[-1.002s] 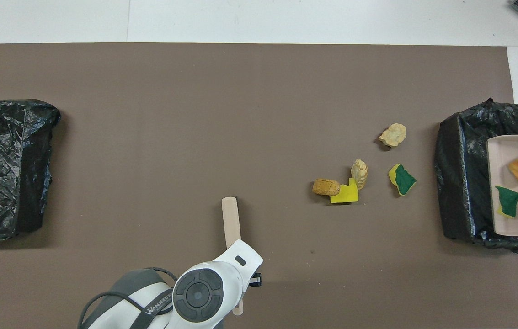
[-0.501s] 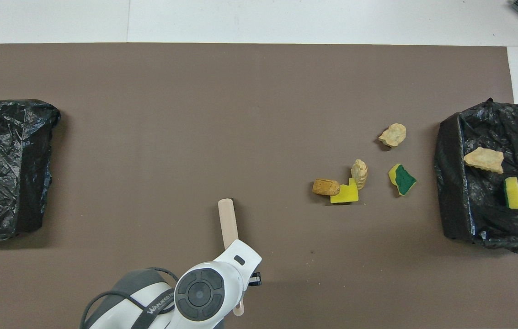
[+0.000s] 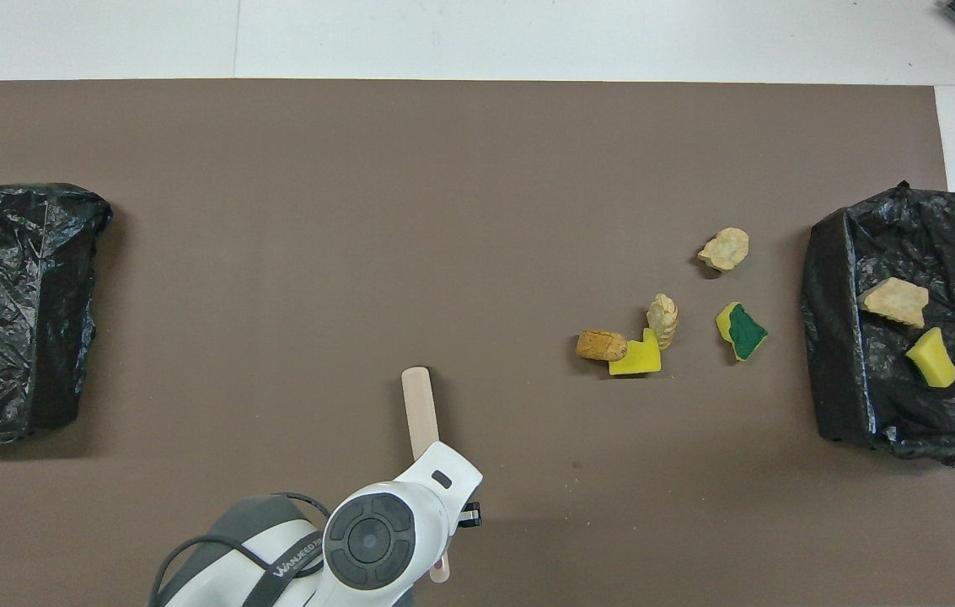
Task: Sweep and dump trash in bin
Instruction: 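Bring the dustpan back to the table center with the right gripper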
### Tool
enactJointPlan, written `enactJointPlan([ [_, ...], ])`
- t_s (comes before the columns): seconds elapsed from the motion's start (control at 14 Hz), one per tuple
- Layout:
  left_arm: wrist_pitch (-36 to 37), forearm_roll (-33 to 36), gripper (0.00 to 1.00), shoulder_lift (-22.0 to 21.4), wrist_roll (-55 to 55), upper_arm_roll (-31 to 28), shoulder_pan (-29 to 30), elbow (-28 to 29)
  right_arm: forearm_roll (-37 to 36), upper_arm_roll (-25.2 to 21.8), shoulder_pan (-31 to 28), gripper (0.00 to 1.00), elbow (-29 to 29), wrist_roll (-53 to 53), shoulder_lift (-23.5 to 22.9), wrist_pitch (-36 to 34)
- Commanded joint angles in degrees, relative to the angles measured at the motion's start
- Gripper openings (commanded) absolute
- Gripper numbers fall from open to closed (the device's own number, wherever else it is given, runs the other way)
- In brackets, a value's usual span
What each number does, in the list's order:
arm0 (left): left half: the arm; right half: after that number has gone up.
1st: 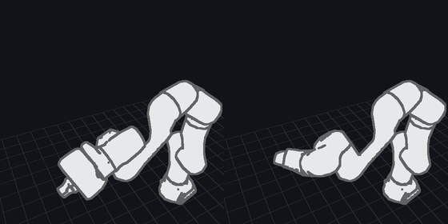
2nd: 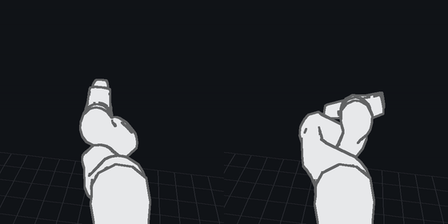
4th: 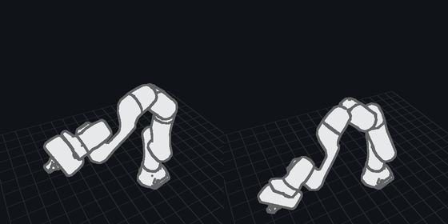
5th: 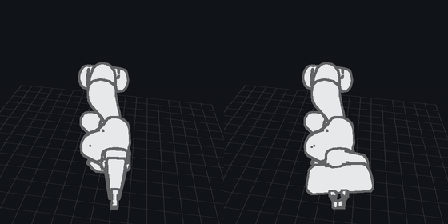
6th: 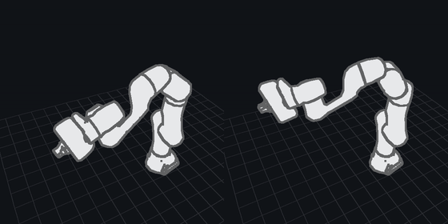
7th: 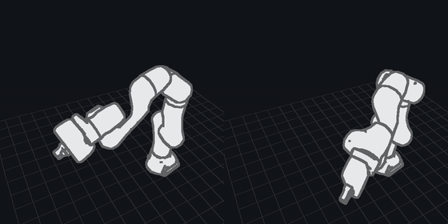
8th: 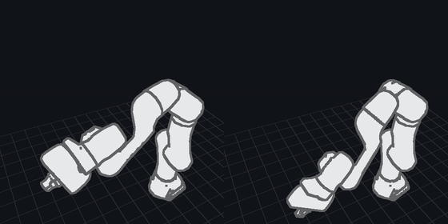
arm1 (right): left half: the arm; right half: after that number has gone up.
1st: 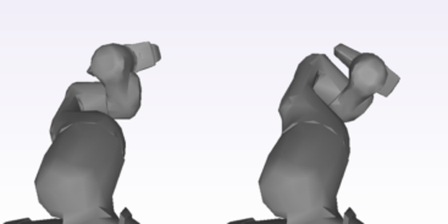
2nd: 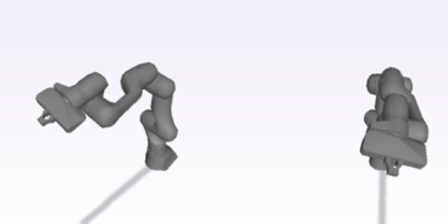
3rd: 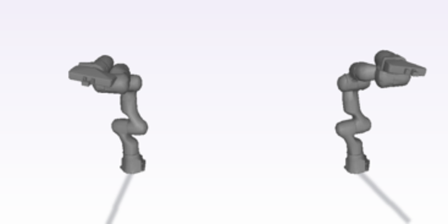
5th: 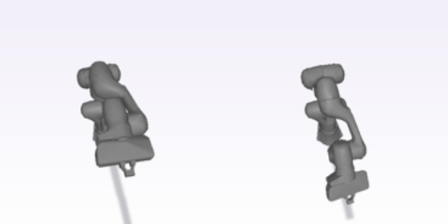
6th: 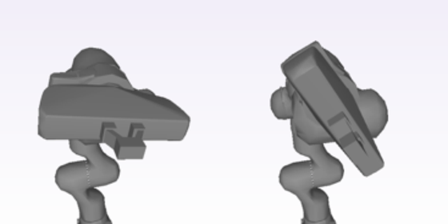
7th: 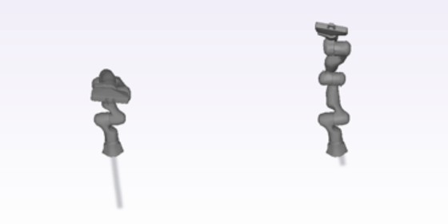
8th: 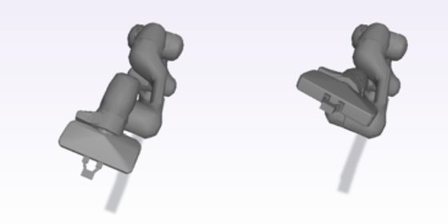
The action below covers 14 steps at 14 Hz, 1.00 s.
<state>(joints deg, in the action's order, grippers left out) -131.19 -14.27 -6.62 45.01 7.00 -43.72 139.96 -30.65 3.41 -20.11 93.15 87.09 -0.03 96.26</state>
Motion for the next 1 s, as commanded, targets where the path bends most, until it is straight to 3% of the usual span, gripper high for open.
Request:
enactJointPlan([
  [0.0,-0.7,0.1,0.95,0.7,0.2,-0.4,1.5,0.0,5.3,1.6,0.9,0.0,-0.5,-7.9,0.6,-3.8],
  [0.14,-0.5,0.1,0.98,1.9,0.2,-0.4,4.0,-2.1,11.7,1.7,1.0,0.0,0.0,-16.5,1.2,-5.4],
  [0.43,0.7,0.6,1.0,1.9,-1.5,-0.7,10.6,-6.1,17.6,2.1,6.8,0.0,1.1,-35.3,1.7,-6.3],
  [0.64,5.0,8.2,1.0,1.9,-2.0,-0.5,16.5,-10.0,21.4,2.1,12.3,0.0,1.1,-52.8,0.8,-5.6],
  [0.93,9.9,9.3,1.0,0.9,-12.7,-0.7,24.7,-10.5,27.6,2.1,18.5,0.0,0.8,-72.5,-2.1,-1.6],
])
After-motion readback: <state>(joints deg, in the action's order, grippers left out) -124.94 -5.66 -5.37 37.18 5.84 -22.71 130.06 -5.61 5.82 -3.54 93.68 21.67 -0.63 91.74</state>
